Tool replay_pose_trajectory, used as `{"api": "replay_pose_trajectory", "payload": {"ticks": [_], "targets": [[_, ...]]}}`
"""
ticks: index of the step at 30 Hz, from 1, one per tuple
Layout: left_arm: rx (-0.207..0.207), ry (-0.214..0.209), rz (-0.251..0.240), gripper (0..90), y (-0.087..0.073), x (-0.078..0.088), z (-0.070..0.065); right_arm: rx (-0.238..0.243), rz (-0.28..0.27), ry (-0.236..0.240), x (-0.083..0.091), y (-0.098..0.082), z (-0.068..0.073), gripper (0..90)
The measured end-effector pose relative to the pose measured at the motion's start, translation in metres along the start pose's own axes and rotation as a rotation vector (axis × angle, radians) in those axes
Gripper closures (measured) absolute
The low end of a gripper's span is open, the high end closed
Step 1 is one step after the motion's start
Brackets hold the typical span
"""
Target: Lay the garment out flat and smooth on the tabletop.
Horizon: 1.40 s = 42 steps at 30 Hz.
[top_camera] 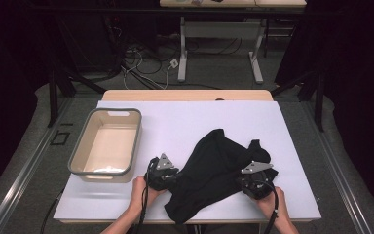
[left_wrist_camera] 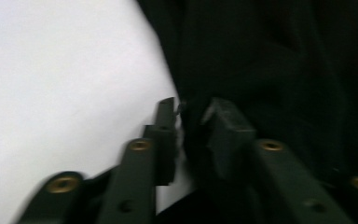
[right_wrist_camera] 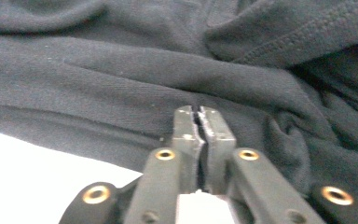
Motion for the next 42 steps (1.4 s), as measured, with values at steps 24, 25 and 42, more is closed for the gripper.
{"api": "replay_pose_trajectory", "payload": {"ticks": [24,25,42], "targets": [[-0.093,-0.038,0.076,56.5,-0.007,0.03,-0.015,-0.068,0.056,-0.148,0.037,-0.022,-0.031,72.1],[-0.074,-0.024,0.068,51.2,-0.003,0.027,-0.012,-0.07,0.051,-0.149,0.038,-0.021,-0.031,64.7],[-0.095,0.068,0.031,51.0,0.034,-0.034,-0.006,-0.103,0.012,-0.06,0.026,-0.021,-0.03,62.2]]}}
Point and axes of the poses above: each handheld gripper's, and its own axes: x roughly backward along the jaws, y roughly out of its top, z roughly to its left, the point moved 8 cm from there along -x, roughly forward along the jaws, and after that the axes turned 14 degrees about y, right-handed, at the moved point
